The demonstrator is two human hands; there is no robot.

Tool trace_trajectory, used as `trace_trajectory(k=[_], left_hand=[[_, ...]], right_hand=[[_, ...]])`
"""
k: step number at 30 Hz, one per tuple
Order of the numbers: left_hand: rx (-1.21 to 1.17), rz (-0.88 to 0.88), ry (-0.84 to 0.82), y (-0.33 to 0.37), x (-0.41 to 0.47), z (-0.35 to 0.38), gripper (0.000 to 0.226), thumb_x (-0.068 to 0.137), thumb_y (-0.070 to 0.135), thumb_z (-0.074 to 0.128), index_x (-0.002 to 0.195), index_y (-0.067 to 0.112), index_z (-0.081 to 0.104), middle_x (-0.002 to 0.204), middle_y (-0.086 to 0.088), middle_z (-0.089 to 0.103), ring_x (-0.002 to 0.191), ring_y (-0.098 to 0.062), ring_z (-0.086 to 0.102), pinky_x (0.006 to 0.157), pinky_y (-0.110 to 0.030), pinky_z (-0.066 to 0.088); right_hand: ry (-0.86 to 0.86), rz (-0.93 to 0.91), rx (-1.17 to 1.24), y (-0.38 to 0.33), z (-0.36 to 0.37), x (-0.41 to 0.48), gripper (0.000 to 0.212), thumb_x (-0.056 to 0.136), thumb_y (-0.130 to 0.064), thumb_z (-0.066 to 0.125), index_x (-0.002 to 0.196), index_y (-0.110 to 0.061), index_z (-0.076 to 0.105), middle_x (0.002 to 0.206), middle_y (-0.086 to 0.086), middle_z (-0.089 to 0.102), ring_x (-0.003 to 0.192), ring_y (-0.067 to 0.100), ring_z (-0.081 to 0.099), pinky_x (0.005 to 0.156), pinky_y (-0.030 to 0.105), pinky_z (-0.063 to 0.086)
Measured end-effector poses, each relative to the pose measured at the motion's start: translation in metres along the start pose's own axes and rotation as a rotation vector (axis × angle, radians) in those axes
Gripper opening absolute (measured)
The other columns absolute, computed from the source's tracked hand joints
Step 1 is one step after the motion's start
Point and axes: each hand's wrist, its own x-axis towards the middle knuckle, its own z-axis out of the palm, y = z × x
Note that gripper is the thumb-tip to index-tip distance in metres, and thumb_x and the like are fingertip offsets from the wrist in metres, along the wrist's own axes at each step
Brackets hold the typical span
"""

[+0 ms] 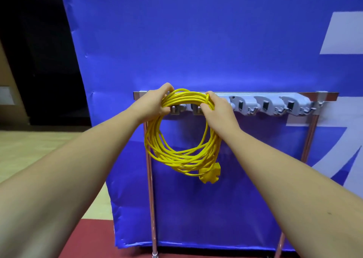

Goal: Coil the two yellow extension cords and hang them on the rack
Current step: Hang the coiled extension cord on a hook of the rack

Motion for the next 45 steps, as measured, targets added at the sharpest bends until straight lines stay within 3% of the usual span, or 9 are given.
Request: trace_trajectory(k=[2, 7, 13, 17, 22, 27, 32, 36, 45], left_hand=[[0.027, 0.047, 0.042, -0.003, -0.002, 0.007, 0.038, 0.080, 0.013, 0.064, 0.115, 0.018, 0.047, 0.098, -0.006, 0.057, 0.079, -0.026, 0.055, 0.064, -0.029, 0.042], [-0.049, 0.077, 0.063, -0.012, -0.007, 0.008, 0.045, 0.081, 0.015, 0.066, 0.124, 0.027, 0.058, 0.103, -0.006, 0.047, 0.090, -0.019, 0.053, 0.083, -0.031, 0.046], [-0.015, 0.075, -0.054, -0.019, -0.012, 0.011, 0.059, 0.095, 0.034, 0.053, 0.149, 0.024, 0.031, 0.115, -0.006, 0.045, 0.108, -0.017, 0.047, 0.098, -0.027, 0.036], [-0.068, 0.042, 0.055, -0.015, -0.009, 0.011, 0.045, 0.095, 0.034, 0.053, 0.140, 0.034, 0.046, 0.105, -0.005, 0.054, 0.101, -0.017, 0.052, 0.091, -0.031, 0.042], [-0.602, -0.091, 0.148, -0.011, -0.017, 0.023, 0.044, 0.090, 0.024, 0.063, 0.130, 0.041, 0.055, 0.081, 0.009, 0.061, 0.074, -0.006, 0.057, 0.072, -0.022, 0.049], [-0.754, -0.098, 0.194, -0.007, -0.023, 0.031, 0.032, 0.092, 0.024, 0.059, 0.120, 0.038, 0.065, 0.115, -0.012, 0.066, 0.097, -0.011, 0.063, 0.090, -0.029, 0.049], [-0.881, -0.176, 0.285, 0.004, -0.026, 0.034, 0.024, 0.089, 0.010, 0.062, 0.107, 0.020, 0.072, 0.094, -0.002, 0.070, 0.084, -0.009, 0.064, 0.079, -0.025, 0.052], [-0.781, -0.175, 0.321, -0.001, -0.028, 0.033, 0.011, 0.087, 0.015, 0.068, 0.094, 0.020, 0.074, 0.086, -0.005, 0.072, 0.077, -0.007, 0.064, 0.073, -0.025, 0.053], [-0.503, -0.199, 0.491, 0.005, -0.025, 0.046, 0.004, 0.084, 0.023, 0.069, 0.086, 0.019, 0.070, 0.074, -0.002, 0.067, 0.063, -0.007, 0.056, 0.058, -0.023, 0.046]], right_hand=[[-0.005, 0.019, 0.050, 0.003, 0.001, -0.003, 0.046, 0.089, -0.036, 0.046, 0.134, -0.039, 0.042, 0.110, 0.005, 0.060, 0.095, 0.023, 0.057, 0.082, 0.040, 0.049], [0.005, -0.076, -0.135, 0.007, 0.001, -0.017, 0.044, 0.097, -0.043, 0.039, 0.140, -0.048, 0.031, 0.119, 0.006, 0.061, 0.110, 0.032, 0.057, 0.089, 0.051, 0.050], [0.052, -0.124, -0.295, 0.004, 0.002, -0.030, 0.045, 0.102, -0.042, 0.035, 0.146, -0.036, 0.033, 0.142, 0.004, 0.039, 0.109, 0.034, 0.057, 0.081, 0.045, 0.050], [0.094, -0.154, -0.471, 0.001, 0.003, -0.030, 0.045, 0.103, -0.043, 0.030, 0.147, -0.033, 0.033, 0.131, -0.002, 0.051, 0.102, 0.033, 0.061, 0.067, 0.036, 0.040], [0.162, -0.037, -0.305, -0.008, 0.002, -0.033, 0.039, 0.103, -0.039, 0.035, 0.140, -0.036, 0.047, 0.126, -0.002, 0.062, 0.112, 0.026, 0.058, 0.074, 0.037, 0.043], [0.276, -0.016, -0.219, -0.012, 0.005, -0.037, 0.025, 0.100, -0.039, 0.043, 0.118, -0.029, 0.058, 0.106, -0.001, 0.068, 0.099, 0.029, 0.061, 0.068, 0.034, 0.035], [0.343, -0.085, -0.243, -0.010, 0.011, -0.038, 0.017, 0.099, -0.033, 0.047, 0.101, -0.020, 0.058, 0.102, -0.003, 0.063, 0.089, 0.026, 0.060, 0.062, 0.032, 0.035], [0.418, -0.149, -0.283, -0.008, 0.010, -0.034, 0.010, 0.091, -0.025, 0.060, 0.091, -0.017, 0.066, 0.119, 0.001, 0.056, 0.105, 0.023, 0.055, 0.059, 0.028, 0.037], [0.343, -0.160, -0.349, -0.007, 0.005, -0.027, 0.013, 0.091, -0.022, 0.058, 0.084, -0.014, 0.066, 0.088, 0.003, 0.061, 0.086, 0.029, 0.054, 0.066, 0.036, 0.042]])
